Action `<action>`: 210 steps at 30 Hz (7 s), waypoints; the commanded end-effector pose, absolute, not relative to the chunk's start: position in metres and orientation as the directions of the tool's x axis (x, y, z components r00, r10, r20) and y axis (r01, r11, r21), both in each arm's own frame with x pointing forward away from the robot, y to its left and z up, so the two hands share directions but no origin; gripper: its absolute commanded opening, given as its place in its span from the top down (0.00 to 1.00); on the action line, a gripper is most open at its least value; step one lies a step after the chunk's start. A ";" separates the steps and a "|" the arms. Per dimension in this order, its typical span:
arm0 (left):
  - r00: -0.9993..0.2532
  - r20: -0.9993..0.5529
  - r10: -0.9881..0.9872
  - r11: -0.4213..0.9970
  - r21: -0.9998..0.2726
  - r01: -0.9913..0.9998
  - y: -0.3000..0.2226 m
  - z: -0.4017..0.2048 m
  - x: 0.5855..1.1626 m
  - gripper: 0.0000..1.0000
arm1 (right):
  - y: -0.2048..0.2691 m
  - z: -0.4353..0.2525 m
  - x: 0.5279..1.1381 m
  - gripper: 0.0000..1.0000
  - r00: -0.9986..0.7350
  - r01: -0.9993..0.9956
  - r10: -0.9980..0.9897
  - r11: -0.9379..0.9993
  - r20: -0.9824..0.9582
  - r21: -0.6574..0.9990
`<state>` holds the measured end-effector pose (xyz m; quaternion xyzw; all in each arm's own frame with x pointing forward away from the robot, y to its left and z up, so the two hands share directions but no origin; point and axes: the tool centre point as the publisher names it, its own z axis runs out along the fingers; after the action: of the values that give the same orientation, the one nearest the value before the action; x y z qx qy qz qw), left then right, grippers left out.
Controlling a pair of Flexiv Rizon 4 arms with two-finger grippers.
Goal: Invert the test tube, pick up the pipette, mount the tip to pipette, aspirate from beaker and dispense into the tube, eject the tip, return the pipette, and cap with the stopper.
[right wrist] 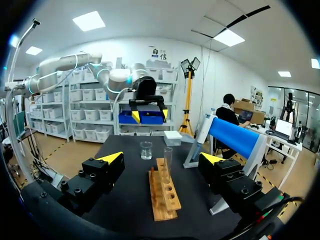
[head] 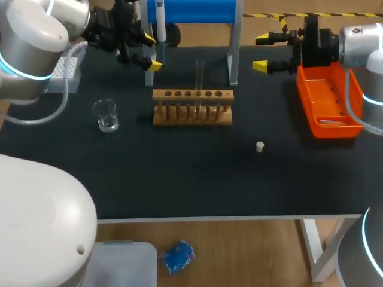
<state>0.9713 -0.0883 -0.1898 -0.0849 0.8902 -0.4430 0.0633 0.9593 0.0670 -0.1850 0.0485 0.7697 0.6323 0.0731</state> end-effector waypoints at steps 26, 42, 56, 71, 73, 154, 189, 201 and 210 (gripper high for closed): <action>-0.976 -0.020 -0.216 0.599 -0.792 -0.116 -0.149 -0.215 0.996 0.00 | -0.022 -0.225 0.882 0.00 -0.949 0.044 0.314 0.232 -0.032 0.972; -0.974 0.004 -0.227 0.608 -0.781 -0.145 -0.154 -0.223 1.002 0.00 | -0.036 -0.251 0.848 0.00 -0.949 0.083 0.314 0.250 0.001 0.965; -0.974 0.004 -0.227 0.608 -0.781 -0.145 -0.154 -0.223 1.002 0.00 | -0.028 -0.254 0.839 0.00 -0.932 0.120 0.363 0.301 0.003 0.946; -0.974 0.004 -0.227 0.608 -0.781 -0.145 -0.154 -0.223 1.002 0.00 | -0.014 -0.309 0.790 0.00 -0.790 0.270 0.612 0.308 0.027 0.912; -0.974 0.004 -0.227 0.608 -0.781 -0.145 -0.154 -0.223 1.002 0.00 | -0.014 -0.309 0.790 0.00 -0.790 0.270 0.612 0.308 0.027 0.912; -0.974 0.004 -0.227 0.608 -0.781 -0.145 -0.154 -0.223 1.002 0.00 | 0.033 -0.427 0.868 0.38 -0.738 0.447 0.671 0.406 0.072 0.797; -0.974 0.004 -0.227 0.608 -0.781 -0.145 -0.154 -0.223 1.002 0.00 | 0.035 -0.430 0.867 0.85 -0.736 0.461 0.673 0.416 0.075 0.784; -0.974 0.004 -0.227 0.608 -0.781 -0.145 -0.154 -0.223 1.002 0.00 | 0.036 -0.431 0.868 1.00 -0.736 0.461 0.673 0.421 0.072 0.781; -0.974 0.004 -0.227 0.608 -0.781 -0.145 -0.154 -0.223 1.002 0.00 | 0.033 -0.412 0.865 1.00 -0.750 0.431 0.660 0.442 0.041 0.787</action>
<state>1.0011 -0.1550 -0.2244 -0.1044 0.8942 -0.4324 0.0504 0.8687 0.0372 -0.4210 0.3270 0.8351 0.4194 0.1406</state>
